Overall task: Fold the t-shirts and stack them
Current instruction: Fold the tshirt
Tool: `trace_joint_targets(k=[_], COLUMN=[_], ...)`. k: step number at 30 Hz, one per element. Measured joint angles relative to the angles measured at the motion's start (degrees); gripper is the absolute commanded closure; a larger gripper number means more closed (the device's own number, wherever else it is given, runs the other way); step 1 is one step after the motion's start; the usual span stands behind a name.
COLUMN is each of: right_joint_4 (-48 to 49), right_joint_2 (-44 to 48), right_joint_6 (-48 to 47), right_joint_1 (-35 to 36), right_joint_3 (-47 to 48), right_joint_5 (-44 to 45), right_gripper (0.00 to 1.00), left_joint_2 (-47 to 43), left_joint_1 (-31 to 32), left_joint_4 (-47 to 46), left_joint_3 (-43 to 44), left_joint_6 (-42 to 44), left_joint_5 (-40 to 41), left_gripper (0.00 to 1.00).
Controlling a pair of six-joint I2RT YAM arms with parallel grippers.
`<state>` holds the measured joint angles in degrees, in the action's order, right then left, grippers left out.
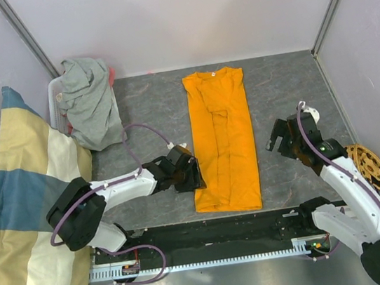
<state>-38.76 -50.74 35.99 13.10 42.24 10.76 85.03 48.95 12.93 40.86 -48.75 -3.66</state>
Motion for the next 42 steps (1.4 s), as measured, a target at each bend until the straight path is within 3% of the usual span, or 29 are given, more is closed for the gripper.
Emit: trace_joint_targets(k=[15, 33, 42], right_joint_4=[-9.79, -9.90, -8.57], right_joint_2=[7.89, 12.98, 12.63], right_joint_6=[4.85, 12.11, 13.00], right_joint_1=[5.51, 13.14, 14.19], right_joint_3=[-7.39, -15.69, -17.51], right_joint_5=[-10.36, -15.45, -16.15], right_gripper=[0.08, 0.15, 0.16], left_joint_2=[-10.12, -9.07, -16.81], left_joint_1=[4.68, 14.78, 14.91], left_joint_4=[0.72, -3.50, 1.25], left_joint_3=[-6.91, -9.68, -12.92], left_joint_6=[-3.34, -10.84, -12.24], left_joint_5=[-2.51, -1.88, -0.74], left_gripper=[0.32, 0.33, 0.33])
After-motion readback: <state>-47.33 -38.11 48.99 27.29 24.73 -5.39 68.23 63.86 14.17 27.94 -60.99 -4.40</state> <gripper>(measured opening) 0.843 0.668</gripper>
